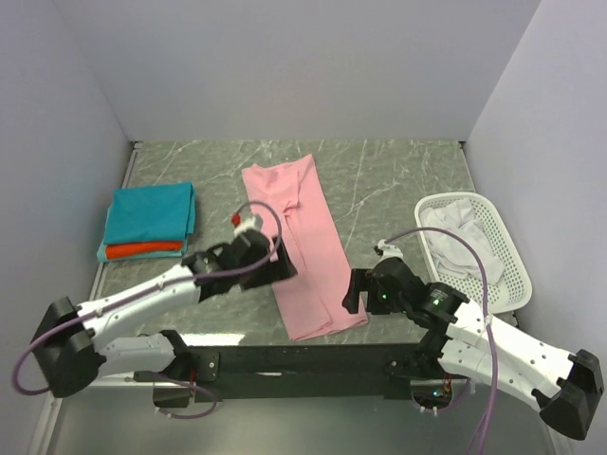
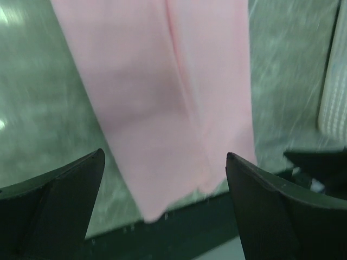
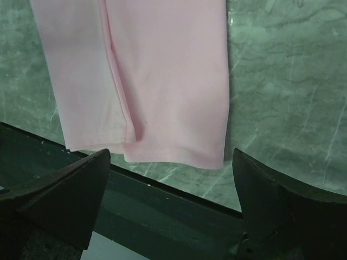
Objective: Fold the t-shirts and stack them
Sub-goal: Fold the tshirt
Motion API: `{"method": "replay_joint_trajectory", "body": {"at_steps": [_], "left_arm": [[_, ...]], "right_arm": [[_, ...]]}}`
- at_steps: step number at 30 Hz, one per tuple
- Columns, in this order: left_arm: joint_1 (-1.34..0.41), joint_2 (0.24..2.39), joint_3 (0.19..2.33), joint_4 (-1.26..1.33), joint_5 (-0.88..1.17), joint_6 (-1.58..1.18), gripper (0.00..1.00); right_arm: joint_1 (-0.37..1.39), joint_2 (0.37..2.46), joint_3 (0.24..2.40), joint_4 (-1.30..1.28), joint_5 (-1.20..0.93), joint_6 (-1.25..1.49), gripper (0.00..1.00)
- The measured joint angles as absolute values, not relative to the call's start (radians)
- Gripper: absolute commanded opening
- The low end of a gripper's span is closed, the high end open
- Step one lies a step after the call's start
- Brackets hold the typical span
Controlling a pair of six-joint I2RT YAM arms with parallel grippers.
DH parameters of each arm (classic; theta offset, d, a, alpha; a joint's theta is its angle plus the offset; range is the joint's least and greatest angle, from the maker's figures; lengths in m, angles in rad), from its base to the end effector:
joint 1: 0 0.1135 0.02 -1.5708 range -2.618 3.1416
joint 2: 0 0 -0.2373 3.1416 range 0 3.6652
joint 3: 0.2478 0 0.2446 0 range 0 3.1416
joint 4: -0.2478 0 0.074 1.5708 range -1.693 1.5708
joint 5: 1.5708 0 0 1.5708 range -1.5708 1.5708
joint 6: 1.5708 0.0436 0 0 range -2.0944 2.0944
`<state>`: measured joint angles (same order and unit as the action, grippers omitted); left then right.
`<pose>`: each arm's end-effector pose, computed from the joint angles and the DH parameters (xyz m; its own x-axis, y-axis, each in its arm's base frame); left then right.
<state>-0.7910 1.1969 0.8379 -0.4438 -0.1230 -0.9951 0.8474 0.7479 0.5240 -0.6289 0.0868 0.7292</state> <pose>0.1851 -0.1796 0.2229 -0.8170 -0.3577 -0.4522 -0.0727 0.8419 -0.5347 0.1139 0.1233 0.1923 -0.8441 0.0469 -0.5341 -0.1965 0.8998 0.3896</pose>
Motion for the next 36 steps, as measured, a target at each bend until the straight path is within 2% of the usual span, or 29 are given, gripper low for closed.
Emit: {"method": "replay_joint_trajectory", "body": {"at_steps": [4, 8, 13, 16, 20, 24, 34, 36], "left_arm": [[-1.029, 1.108, 0.706, -0.465, -0.188, -1.167, 1.00], [-1.230, 1.154, 0.669, -0.495, -0.224, -1.316, 0.98], [-1.317, 1.271, 0.665, -0.480, -0.238, -1.427, 0.91], [-1.323, 1.341, 0.666, -0.467, -0.244, -1.458, 0.84], [-1.323, 1.393, 0.700, -0.474, -0.270, -1.488, 0.60], [-1.322, 1.436, 0.727, -0.480, -0.286, -1.491, 0.54], [-1.322, 1.457, 0.729, -0.470, -0.278, -1.493, 0.20], [-1.322, 1.457, 0.726, -0.472, -0.277, -1.500, 0.17]], "right_arm": [[0.841, 0.721, 0.497, -0.636, 0.091, 0.756, 1.00], [0.839, 0.717, 0.464, -0.633, 0.089, 0.794, 1.00], [0.836, 0.715, 0.418, -0.624, 0.089, 0.830, 0.99], [0.833, 0.704, 0.405, -0.621, 0.091, 0.845, 0.97], [0.833, 0.698, 0.404, -0.612, 0.091, 0.852, 0.96], [0.830, 0.709, 0.400, -0.595, 0.092, 0.854, 0.95], [0.820, 0.741, 0.383, -0.586, 0.101, 0.867, 0.91], [0.820, 0.741, 0.380, -0.586, 0.101, 0.871, 0.90]]}}
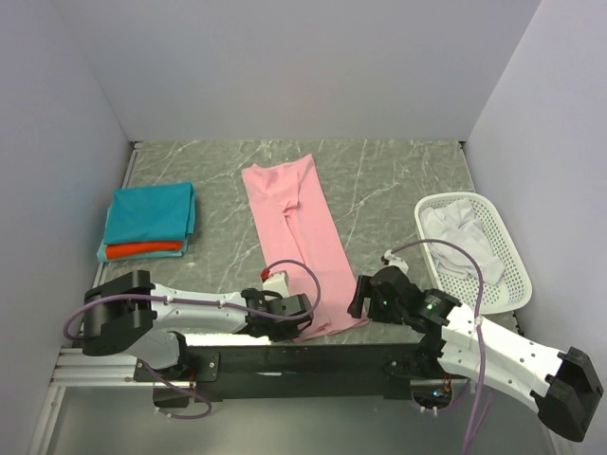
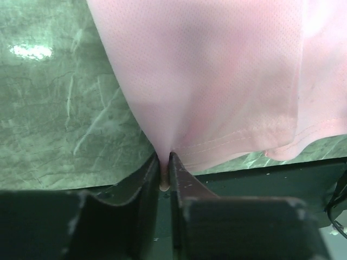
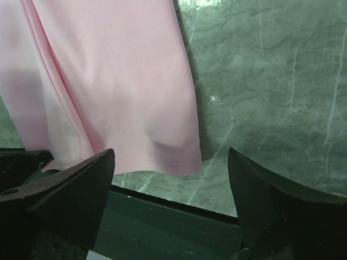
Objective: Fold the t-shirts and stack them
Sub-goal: Fold the tshirt
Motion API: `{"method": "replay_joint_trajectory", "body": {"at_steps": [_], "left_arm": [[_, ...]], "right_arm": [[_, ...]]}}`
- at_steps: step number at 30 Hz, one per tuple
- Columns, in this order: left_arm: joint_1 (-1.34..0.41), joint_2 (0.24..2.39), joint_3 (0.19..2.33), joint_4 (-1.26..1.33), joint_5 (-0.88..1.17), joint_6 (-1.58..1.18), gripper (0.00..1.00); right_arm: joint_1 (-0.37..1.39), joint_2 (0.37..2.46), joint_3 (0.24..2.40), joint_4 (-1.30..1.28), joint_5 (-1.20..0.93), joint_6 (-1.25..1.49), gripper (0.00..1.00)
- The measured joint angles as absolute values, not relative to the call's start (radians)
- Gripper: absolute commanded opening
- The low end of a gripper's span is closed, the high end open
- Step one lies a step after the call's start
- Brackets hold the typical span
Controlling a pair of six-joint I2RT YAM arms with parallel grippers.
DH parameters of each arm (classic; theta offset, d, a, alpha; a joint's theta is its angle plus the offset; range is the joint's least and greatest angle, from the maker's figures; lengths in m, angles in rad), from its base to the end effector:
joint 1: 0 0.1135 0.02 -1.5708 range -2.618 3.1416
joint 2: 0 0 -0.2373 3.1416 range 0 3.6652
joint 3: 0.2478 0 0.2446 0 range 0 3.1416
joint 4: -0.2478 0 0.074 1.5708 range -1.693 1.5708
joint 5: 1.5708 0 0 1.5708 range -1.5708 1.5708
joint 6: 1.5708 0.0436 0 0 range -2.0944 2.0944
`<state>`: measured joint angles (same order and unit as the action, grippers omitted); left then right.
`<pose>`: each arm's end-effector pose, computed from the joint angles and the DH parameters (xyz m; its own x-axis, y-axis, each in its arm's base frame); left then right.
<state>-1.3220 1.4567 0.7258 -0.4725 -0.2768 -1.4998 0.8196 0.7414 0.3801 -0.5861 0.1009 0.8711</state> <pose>0.0734 -0.2406 0.1274 -0.9222 -0.2670 -0.2799 -0.1648 0.9258 -0.3402 0.1100 0.1114 0.1508 -0.8824 0.1702 -0.4385 -0.0185 0.9189 0.3940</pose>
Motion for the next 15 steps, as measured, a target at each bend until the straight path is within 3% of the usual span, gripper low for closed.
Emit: {"method": "replay_joint_trajectory", "body": {"at_steps": [8, 11, 12, 15], "left_arm": [[-1.322, 1.423, 0.690, -0.456, -0.260, -1.535, 0.06], [-1.325, 1.406, 0.673, -0.453, -0.256, -1.546, 0.02], [-1.327, 1.399, 0.667, -0.453, -0.254, -1.552, 0.01], [-1.337, 1.386, 0.655, -0.452, -0.251, -1.564, 0.01]], "right_arm": [[0.817, 0.757, 0.322, -0.532, 0.025, 0.900, 0.70], [0.817, 0.768, 0.298, -0.479, -0.020, 0.905, 0.52], [0.817, 0.770, 0.289, -0.463, -0.032, 0.908, 0.35], [0.817, 0.767, 0.267, -0.440, -0.063, 0.918, 0.13]]}}
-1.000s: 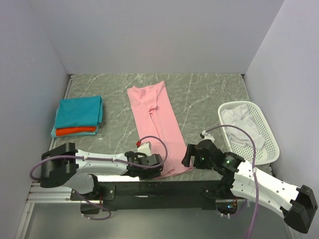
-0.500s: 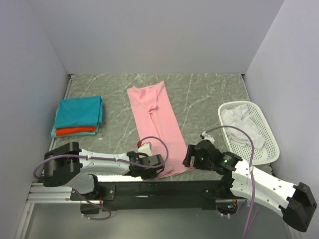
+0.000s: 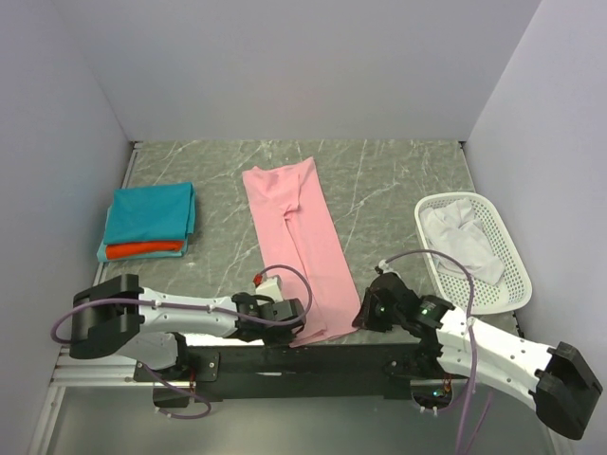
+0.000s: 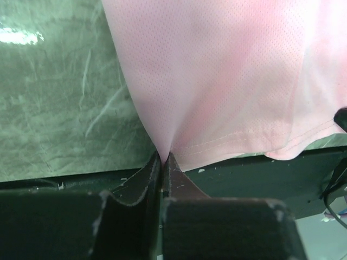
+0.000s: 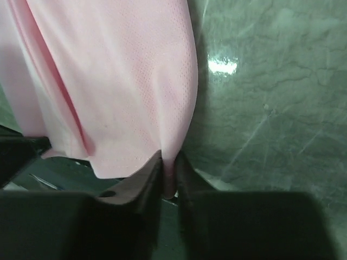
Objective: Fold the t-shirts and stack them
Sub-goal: Fold the tshirt
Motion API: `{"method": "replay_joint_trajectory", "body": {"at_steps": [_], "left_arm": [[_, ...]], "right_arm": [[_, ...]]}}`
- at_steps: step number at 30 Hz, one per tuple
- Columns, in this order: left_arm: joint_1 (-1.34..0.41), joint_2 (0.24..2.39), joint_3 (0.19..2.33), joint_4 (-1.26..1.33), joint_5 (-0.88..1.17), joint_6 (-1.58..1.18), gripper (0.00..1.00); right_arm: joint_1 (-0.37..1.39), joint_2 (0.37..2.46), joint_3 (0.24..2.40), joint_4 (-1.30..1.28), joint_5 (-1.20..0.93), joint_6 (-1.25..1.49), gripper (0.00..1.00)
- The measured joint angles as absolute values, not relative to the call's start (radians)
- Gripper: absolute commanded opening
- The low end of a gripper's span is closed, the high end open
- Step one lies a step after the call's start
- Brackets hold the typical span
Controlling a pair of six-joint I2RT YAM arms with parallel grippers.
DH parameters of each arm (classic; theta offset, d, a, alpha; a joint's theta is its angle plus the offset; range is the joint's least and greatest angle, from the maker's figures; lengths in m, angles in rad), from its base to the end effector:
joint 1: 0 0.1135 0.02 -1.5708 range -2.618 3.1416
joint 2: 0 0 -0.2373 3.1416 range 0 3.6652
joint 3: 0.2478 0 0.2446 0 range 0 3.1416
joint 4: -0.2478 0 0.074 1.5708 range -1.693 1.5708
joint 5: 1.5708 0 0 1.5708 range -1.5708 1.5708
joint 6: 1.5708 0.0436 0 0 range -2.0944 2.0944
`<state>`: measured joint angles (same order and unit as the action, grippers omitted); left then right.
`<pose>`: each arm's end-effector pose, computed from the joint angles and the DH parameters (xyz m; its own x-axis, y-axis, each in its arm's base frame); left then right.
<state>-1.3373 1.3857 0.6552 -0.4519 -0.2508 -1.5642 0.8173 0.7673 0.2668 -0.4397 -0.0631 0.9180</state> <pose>0.0654 -0.2281 0.1256 -0.9221 -0.3096 -0.2322 -0.2081 0.9025 -0.3772 0.1043 0.1152 0.1222 -0.9341 0.1631 -0.3177 -0.0186 0.8662 0.4993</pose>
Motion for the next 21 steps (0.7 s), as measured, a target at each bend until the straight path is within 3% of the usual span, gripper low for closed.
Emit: {"method": "replay_joint_trajectory", "body": {"at_steps": [5, 14, 21], "left_arm": [[-1.349, 1.381, 0.655, -0.456, -0.251, -1.568, 0.01], [-1.327, 1.228, 0.636, -0.468, -0.299, -1.557, 0.01], [-1.173, 1.191, 0.640, -0.445, -0.319, -1.459, 0.01]], "right_arm": [[0.817, 0.722, 0.260, -0.440, -0.088, 0.912, 0.00], [0.817, 0.707, 0.352, -0.420, -0.082, 0.881, 0.00], [0.817, 0.791, 0.528, -0.392, 0.015, 0.838, 0.00]]}}
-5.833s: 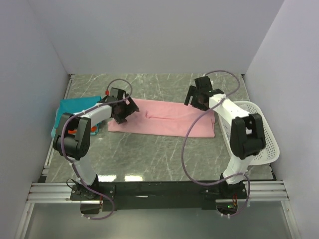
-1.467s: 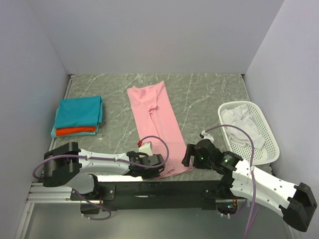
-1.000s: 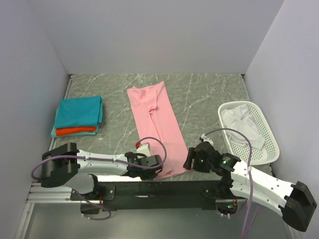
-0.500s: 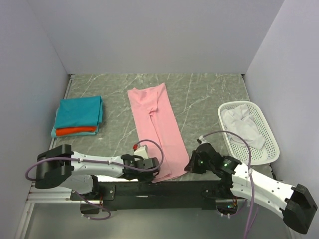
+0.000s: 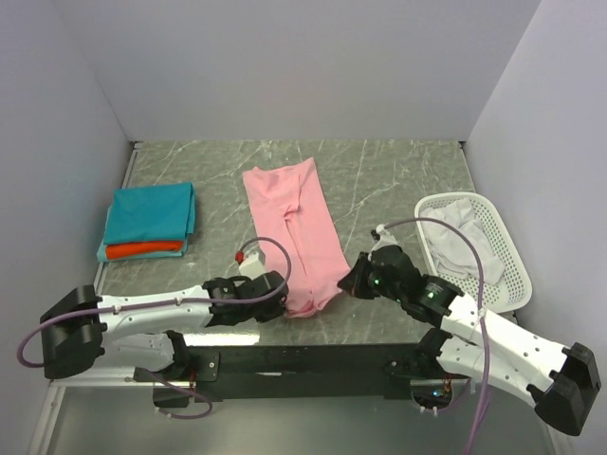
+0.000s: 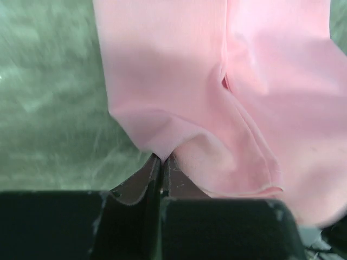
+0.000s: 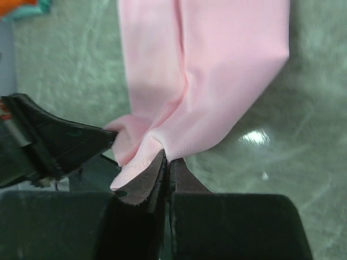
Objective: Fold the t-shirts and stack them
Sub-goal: Fold the tshirt
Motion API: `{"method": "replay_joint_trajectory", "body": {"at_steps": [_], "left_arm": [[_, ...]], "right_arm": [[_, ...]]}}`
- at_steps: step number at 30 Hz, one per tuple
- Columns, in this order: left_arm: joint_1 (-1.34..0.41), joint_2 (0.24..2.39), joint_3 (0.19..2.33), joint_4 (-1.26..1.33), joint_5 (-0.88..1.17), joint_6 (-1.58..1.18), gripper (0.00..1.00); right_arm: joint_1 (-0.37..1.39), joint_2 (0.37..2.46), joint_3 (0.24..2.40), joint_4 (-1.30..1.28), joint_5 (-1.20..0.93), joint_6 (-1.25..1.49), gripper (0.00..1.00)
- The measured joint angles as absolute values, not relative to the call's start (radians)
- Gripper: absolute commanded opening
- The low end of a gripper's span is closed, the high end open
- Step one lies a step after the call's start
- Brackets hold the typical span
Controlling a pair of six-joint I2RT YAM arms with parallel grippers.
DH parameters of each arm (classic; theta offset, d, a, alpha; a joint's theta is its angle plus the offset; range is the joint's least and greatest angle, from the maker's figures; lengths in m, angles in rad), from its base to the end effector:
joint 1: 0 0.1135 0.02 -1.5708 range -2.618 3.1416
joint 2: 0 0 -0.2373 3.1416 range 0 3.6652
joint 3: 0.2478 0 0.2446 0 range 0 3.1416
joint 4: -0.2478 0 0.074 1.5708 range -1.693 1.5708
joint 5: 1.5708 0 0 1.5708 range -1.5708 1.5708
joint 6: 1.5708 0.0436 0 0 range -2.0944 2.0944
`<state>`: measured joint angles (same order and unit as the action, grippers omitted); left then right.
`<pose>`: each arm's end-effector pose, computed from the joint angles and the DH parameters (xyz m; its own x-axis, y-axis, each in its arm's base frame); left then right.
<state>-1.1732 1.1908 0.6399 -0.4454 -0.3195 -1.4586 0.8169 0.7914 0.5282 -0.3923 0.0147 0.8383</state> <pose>0.1010 -0.2050 0.1640 -0.8406 -0.4350 -0.3229 -0.2324 0.8279 -0.5105 0.1312 0.1388 0.2069 -0.8151 0.2180 -0.5368 -0.1719 0.7938 0.5834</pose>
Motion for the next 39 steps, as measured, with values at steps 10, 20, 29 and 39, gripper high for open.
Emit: {"method": "replay_joint_trajectory", "body": {"at_steps": [10, 20, 29, 39], "left_arm": [[-0.920, 1.148, 0.652, -0.381, -0.278, -1.280, 0.01], [-0.714, 1.238, 0.750, -0.325, -0.189, -1.122, 0.01], [-0.589, 1.385, 0.837, -0.291, -0.098, -1.026, 0.01], [-0.500, 1.467, 0.891, -0.241, -0.042, -0.949, 0.01]], "right_arm": [[0.756, 1.029, 0.735, -0.316, 0.060, 0.760, 0.00], [0.648, 1.230, 0.883, -0.261, 0.007, 0.715, 0.00], [0.585, 1.409, 1.018, -0.247, -0.051, 0.680, 0.00], [0.558, 1.571, 1.152, -0.257, -0.081, 0.646, 0.00]]}}
